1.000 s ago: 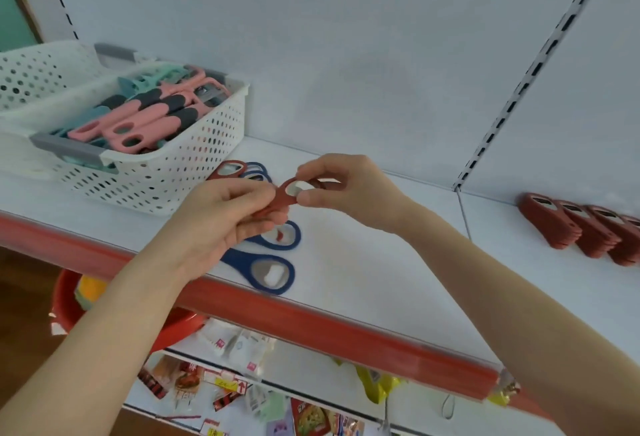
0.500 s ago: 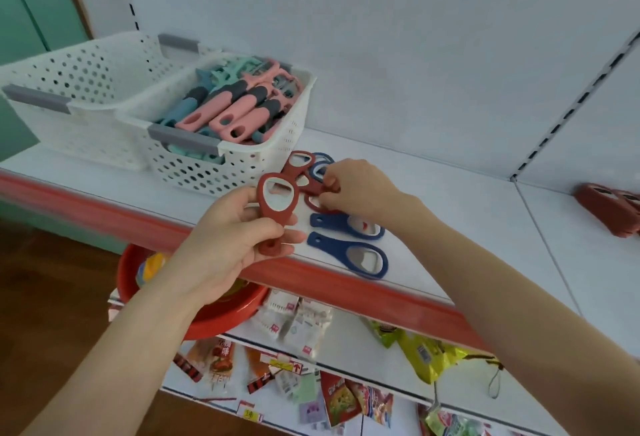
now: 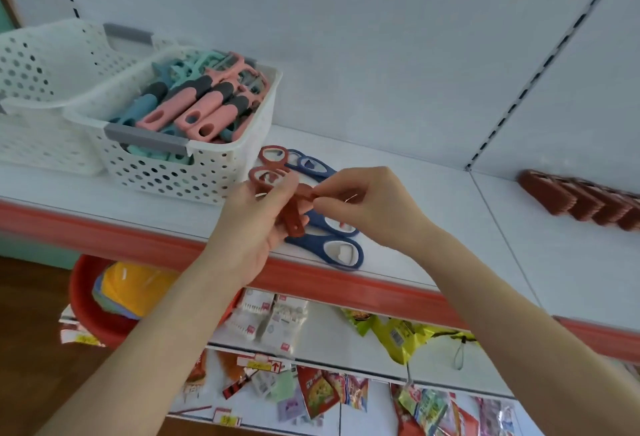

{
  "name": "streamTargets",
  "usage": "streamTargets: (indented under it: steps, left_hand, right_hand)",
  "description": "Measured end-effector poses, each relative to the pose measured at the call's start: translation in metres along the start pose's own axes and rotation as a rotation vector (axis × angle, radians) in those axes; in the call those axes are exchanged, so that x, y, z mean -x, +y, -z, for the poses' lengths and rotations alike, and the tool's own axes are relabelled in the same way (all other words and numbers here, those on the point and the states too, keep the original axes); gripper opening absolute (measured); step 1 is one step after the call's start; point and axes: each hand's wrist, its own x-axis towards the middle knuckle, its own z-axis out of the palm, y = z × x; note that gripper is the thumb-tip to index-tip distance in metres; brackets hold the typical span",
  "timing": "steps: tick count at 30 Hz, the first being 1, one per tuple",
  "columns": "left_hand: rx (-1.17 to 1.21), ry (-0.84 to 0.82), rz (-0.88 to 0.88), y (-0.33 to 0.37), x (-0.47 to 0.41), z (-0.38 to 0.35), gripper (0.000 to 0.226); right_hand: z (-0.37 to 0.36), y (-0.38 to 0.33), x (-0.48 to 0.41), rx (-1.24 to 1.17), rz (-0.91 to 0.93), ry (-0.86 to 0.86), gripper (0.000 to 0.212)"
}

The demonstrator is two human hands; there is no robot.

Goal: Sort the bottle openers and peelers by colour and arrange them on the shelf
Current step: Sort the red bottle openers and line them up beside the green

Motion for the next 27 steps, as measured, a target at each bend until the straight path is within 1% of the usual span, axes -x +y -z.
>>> streamTargets:
  steps: [2, 4, 6, 7, 9, 11, 12, 16, 18, 20, 23, 25, 27]
  left_hand:
    - [0.006, 0.031, -0.034, 0.0, 0.001, -0.004, 0.018]
    - [0.021, 0.073, -0.045, 0.001, 0.002, -0.002, 0.018]
    - [0.024, 0.114, -0.048, 0.001, 0.004, 0.004, 0.016]
    - [0.005, 0.126, -0.057, 0.001, 0.006, 0.006, 0.014]
    - [-0.018, 0.136, -0.061, 0.0, 0.009, 0.009, 0.011]
    - [-0.017, 0.12, -0.05, -0.001, 0.013, 0.01, 0.018]
    - [-0.009, 0.114, -0.045, -0.002, 0.014, 0.01, 0.022]
    - [0.024, 0.116, -0.032, -0.002, 0.017, 0.012, 0.027]
    - [0.022, 0.124, -0.032, -0.003, 0.017, 0.012, 0.026]
    - [0.029, 0.132, -0.03, -0.003, 0.017, 0.012, 0.023]
    - [0.076, 0.114, -0.028, -0.002, 0.015, 0.008, 0.019]
    - [0.111, 0.088, -0.032, -0.003, 0.012, 0.002, 0.017]
    - [0.122, 0.053, -0.049, -0.003, 0.01, -0.005, 0.018]
  right_hand:
    - [-0.002, 0.001, -0.001, 0.031, 0.039, -0.093, 0.009]
    - [0.001, 0.008, -0.012, 0.097, 0.029, -0.073, 0.008]
    - [0.004, 0.017, -0.028, 0.232, -0.022, -0.02, 0.012]
    - [0.003, 0.021, -0.035, 0.305, -0.052, -0.031, 0.013]
    - [-0.004, 0.023, -0.047, 0.435, -0.09, -0.132, 0.022]
    - [-0.014, 0.021, -0.056, 0.578, -0.076, -0.228, 0.036]
    - [-0.018, 0.018, -0.059, 0.629, -0.06, -0.243, 0.038]
    - [-0.02, 0.013, -0.069, 0.669, -0.049, -0.282, 0.031]
    - [-0.016, 0.014, -0.072, 0.657, -0.051, -0.292, 0.03]
    - [-0.009, 0.018, -0.073, 0.572, -0.057, -0.231, 0.031]
    - [0.008, 0.011, -0.072, 0.306, -0.088, -0.093, 0.033]
    - [0.015, 0.001, -0.069, 0.101, -0.084, -0.077, 0.033]
    - [0.015, -0.01, -0.063, -0.031, -0.079, -0.121, 0.031]
